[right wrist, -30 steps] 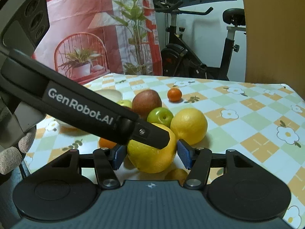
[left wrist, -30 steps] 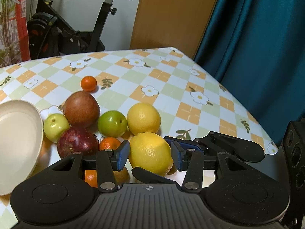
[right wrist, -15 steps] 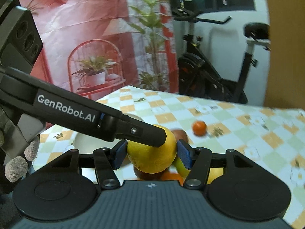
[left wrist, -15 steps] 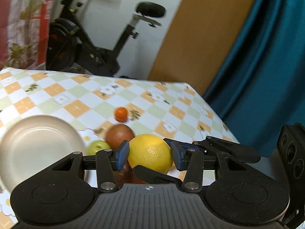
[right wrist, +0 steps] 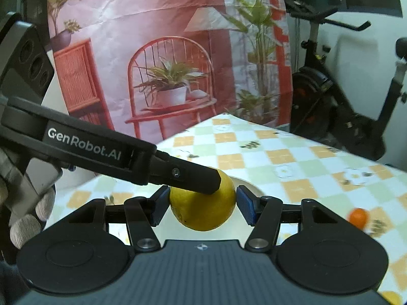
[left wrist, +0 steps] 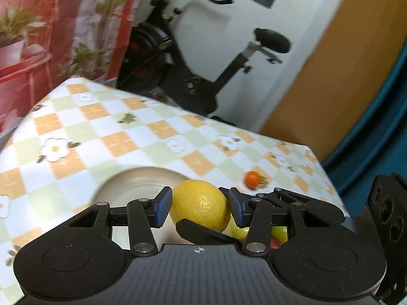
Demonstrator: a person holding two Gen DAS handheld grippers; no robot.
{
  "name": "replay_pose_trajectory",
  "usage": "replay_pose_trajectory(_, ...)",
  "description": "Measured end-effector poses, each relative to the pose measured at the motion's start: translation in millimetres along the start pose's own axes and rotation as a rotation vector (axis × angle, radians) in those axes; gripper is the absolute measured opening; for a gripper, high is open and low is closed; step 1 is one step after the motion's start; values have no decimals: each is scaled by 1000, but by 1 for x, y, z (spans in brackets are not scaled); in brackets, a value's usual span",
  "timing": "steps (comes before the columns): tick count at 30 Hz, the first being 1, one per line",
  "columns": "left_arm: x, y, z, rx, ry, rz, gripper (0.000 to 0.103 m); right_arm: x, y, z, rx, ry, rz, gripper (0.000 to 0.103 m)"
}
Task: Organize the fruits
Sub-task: 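Carry the lemon in the left tool over the cream plate, then open the left tool to set the lemon on the plate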
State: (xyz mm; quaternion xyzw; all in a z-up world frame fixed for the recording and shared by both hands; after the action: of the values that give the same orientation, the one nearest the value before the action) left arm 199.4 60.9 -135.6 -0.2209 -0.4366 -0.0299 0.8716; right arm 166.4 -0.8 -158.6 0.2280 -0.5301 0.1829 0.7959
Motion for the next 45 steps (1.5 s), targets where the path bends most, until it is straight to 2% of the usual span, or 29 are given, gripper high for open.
replay_pose_trajectory(9, 1, 54, -14, 93, 55, 4, 55, -8, 24, -72, 10, 74, -35, 60)
replay_pose_trajectory(17, -8, 68, -28, 116, 95, -2, 58, -21, 28, -103, -1, 143, -49, 60)
replay_pose_trajectory(19, -9, 68, -29, 132, 93, -25, 58, -22, 26, -106, -10, 142, -59, 57)
replay_pose_trajectory(21, -11, 70, -29, 141, 92, -16, 58, -20, 25, -107, -6, 139, -78, 56)
replay_pose_trajectory(31, -11, 71, -33, 177, 91, -22, 58, -16, 33, -110, -11, 154, -7, 56)
replay_pose_trajectory(36, -3, 56, -19, 188, 27, -51, 60, -15, 34, -99, -16, 148, 35, 62)
replay_pose_trajectory(45, 8, 13, 0, 217, -80, -113, 60, -13, 25, -55, -23, 102, 97, 62)
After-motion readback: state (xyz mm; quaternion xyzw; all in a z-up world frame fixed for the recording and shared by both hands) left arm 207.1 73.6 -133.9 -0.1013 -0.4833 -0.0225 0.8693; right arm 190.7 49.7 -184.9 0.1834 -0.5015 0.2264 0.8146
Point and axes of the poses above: each gripper's, at about its wrist camera, not at the fingertips, and z roughly against the way its jaws point, y to its left, x to its top, the point moved 4 cm from there along -z, roughly the way its jaws point, and after that the axes turned 7 degrees about -y, right-handed, at the moved point
